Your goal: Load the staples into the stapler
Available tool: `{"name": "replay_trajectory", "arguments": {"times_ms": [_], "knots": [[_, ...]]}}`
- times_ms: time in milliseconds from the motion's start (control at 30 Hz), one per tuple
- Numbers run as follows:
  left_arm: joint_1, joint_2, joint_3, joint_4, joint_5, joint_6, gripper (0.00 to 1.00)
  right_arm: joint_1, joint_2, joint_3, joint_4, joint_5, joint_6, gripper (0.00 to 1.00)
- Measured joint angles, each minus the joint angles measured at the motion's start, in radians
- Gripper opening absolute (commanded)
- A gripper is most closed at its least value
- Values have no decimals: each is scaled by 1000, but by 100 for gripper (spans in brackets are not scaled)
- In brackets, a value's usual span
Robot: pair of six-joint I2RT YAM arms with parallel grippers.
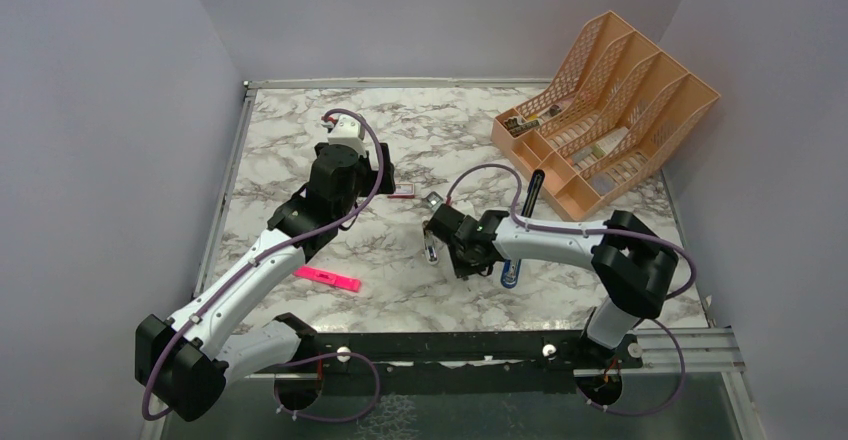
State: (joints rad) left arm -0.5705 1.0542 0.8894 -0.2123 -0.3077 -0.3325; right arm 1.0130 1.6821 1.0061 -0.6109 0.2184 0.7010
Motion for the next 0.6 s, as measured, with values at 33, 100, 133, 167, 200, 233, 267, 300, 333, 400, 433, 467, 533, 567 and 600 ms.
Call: {"name": "replay_trajectory", "arguments": {"times_ms": [33,100,133,167,200,233,267,300,333,400,433,467,533,567,600], "knots": [[0,0,0,0,0,0,89,0,-1,8,-7,9,1,20],[0,0,0,0,0,0,89,0,-8,26,-21,32,3,20],[0,0,0,0,0,0,89,0,-14,36,-27,42,3,20],[0,0,0,0,0,0,89,-1,-21,43,-29,51,5,20],[0,0,0,0,0,0,89,-6,-29,51,-33,61,7,21],[0,0,0,0,0,0,89,-10,-39,58,-36,71,10,21],[0,0,0,0,0,0,89,-14,-51,66,-39,85,17,22],[0,0,0,0,0,0,89,-19,-60,69,-41,96,24,22],[0,0,0,0,0,0,89,-26,-72,69,-42,110,34,22],[0,0,0,0,0,0,89,-43,-95,69,-48,135,54,22],[0,1,0,0,0,0,89,-56,-109,69,-51,151,69,22],[0,2,0,0,-1,0,89,-65,-117,69,-53,163,80,22],[0,5,0,0,-1,0,89,-87,-139,60,-55,188,108,22],[0,8,0,0,-1,0,89,-97,-148,52,-55,197,120,22],[0,10,0,0,-1,0,89,-105,-156,44,-55,205,129,23]]}}
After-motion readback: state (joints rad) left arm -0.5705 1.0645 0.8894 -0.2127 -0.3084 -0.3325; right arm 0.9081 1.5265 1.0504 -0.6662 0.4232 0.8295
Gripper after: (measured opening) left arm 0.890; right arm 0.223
